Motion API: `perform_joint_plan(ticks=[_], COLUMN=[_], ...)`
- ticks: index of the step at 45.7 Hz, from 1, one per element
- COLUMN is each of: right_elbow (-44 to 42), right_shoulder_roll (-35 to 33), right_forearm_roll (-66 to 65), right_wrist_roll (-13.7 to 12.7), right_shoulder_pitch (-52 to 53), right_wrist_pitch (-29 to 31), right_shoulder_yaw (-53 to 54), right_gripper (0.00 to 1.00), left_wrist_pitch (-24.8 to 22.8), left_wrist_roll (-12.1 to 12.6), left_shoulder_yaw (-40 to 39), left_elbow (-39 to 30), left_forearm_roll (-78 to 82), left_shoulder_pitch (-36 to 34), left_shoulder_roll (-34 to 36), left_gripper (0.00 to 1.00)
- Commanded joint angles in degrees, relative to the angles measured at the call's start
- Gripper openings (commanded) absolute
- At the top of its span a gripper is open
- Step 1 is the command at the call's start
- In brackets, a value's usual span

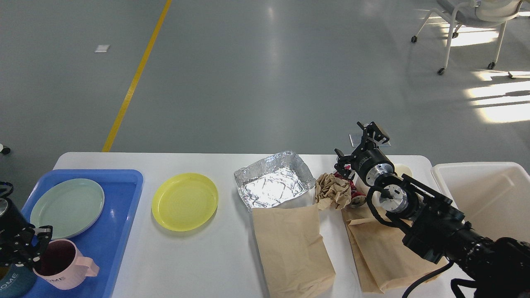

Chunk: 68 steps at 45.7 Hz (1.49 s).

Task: Tidy desktop
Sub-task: 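Carry the pink cup with the left gripper onto the blue tray, then reach the left gripper to the yellow plate rim and grip it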

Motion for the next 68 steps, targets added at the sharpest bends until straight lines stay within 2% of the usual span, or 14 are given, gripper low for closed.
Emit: perform_joint_plan(ticks=[1,6,13,20,39,46,58,64,68], right_elbow=[0.0,0.0,0.0,0.0,0.0,0.0,0.0,0.0,0.0], right_shoulder_roll=[0.0,0.0,0.0,0.0,0.0,0.0,0.0,0.0,0.0], right_forearm_roll=[-0.01,-0.01,-0.01,-0.01,-0.1,-0.01,-0.01,-0.01,-0.01], right_wrist_roll=[0.0,0.0,0.0,0.0,0.0,0.0,0.0,0.0,0.0], right_shoulder_pitch=[0.0,0.0,0.0,0.0,0.0,0.0,0.0,0.0,0.0], right_wrist_pitch=[0.0,0.0,0.0,0.0,0.0,0.0,0.0,0.0,0.0], right_shoulder_yaw=[0.01,0.01,0.01,0.01,0.01,0.01,0.01,0.01,0.01], right_gripper=[1.0,1.0,1.0,1.0,1.0,1.0,1.0,1.0,1.0], left_wrist_pitch=[0.0,0.0,0.0,0.0,0.0,0.0,0.0,0.0,0.0], left_wrist_roll=[0.07,0.16,0.07,0.07,-0.1,-0.1,-0.28,-0.45,-0.37], left_shoulder_yaw=[0.0,0.08,0.08,0.17,0.43,1.31,5.53,7.47,7.64], left_elbow=[0.0,-0.08,-0.09,-0.09,-0.09,-0.09,-0.26,-0.17,-0.26], left_forearm_roll=[0.11,0.02,0.02,0.02,0.02,0.02,-0.68,-1.82,-3.06], left_shoulder_pitch=[0.01,0.18,0.18,0.09,-1.22,-5.09,-10.97,-14.93,-16.17], left_shoulder_roll=[-0.01,-0.27,-0.36,-0.54,-0.36,-0.54,-5.89,-9.15,-11.87], left_gripper=[0.04,0.07,0.19,0.24,0.48,0.57,0.58,0.74,0.8])
